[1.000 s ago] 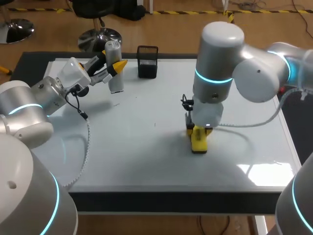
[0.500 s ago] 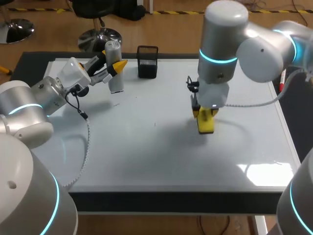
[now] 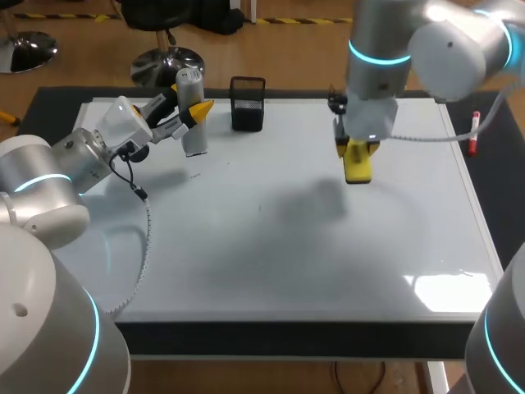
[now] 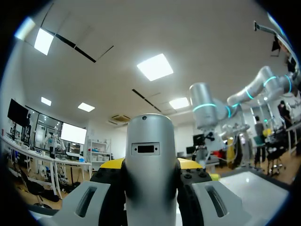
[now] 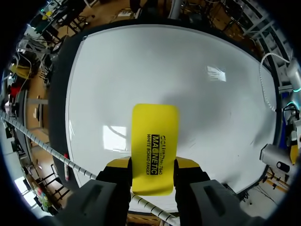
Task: Pick up the inspection probe, press it on each red-marked spot on the whiteboard one by one, put down the probe, pick up the eraser, and wipe off all the red marks.
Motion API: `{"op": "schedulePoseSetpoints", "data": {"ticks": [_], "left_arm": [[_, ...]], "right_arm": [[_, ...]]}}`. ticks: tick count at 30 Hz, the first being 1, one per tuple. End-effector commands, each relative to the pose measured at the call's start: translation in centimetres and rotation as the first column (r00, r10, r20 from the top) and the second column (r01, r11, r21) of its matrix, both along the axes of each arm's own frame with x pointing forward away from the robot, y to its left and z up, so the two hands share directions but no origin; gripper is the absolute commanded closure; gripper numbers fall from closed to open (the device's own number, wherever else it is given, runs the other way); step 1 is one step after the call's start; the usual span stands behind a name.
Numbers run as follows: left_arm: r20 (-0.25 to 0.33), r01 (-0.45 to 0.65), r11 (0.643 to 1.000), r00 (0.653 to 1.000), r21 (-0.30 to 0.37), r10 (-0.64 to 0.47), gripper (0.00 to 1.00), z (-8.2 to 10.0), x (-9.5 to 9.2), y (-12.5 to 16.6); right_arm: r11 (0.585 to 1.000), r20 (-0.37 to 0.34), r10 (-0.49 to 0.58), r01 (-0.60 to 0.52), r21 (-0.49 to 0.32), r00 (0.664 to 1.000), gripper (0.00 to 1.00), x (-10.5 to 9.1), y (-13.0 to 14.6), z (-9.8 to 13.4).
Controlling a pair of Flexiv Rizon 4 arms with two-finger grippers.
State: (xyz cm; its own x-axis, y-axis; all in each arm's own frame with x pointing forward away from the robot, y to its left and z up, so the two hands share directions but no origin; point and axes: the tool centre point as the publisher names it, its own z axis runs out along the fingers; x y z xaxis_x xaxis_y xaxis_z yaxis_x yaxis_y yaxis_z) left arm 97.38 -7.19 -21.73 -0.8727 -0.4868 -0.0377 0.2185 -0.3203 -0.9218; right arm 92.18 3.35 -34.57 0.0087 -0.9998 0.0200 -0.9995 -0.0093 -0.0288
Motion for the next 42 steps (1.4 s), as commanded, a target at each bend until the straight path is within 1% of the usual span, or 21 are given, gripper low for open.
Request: {"op": "schedulePoseSetpoints", "data": {"ticks": [1,6,13,22,33,42], "left_arm": [[0.001,0.003,1.000,1.000,-0.001,-0.003,1.00,0.0,0.1,0.0],[0.001,0.003,1.000,1.000,-0.001,-0.003,1.00,0.0,0.1,0.0],[0.001,0.003,1.000,1.000,-0.001,-0.003,1.00,0.0,0.1,0.0],[0.001,0.003,1.000,1.000,-0.001,-0.003,1.00,0.0,0.1,0.0],[0.001,0.003,1.000,1.000,-0.001,-0.003,1.00,0.0,0.1,0.0],[0.001,0.003,1.000,1.000,-0.001,-0.003,1.00,0.0,0.1,0.0]], "right_arm": [[1.000,-0.007,0.004,-0.004,0.004,1.000,1.00,1.4,-0.4,0.6],[1.000,-0.005,-0.001,0.001,0.006,1.000,1.00,3.8,-0.9,1.0],[1.000,-0.012,-0.009,0.009,-0.012,1.000,1.00,7.4,-1.7,1.3],[0.999,-0.030,-0.022,0.021,-0.025,0.999,1.00,11.3,-2.0,1.0],[1.000,-0.056,-0.011,0.012,0.008,0.998,1.00,13.2,-0.1,-0.6],[1.000,-0.067,0.013,-0.012,0.019,0.998,1.00,14.5,1.4,-1.3]]}}
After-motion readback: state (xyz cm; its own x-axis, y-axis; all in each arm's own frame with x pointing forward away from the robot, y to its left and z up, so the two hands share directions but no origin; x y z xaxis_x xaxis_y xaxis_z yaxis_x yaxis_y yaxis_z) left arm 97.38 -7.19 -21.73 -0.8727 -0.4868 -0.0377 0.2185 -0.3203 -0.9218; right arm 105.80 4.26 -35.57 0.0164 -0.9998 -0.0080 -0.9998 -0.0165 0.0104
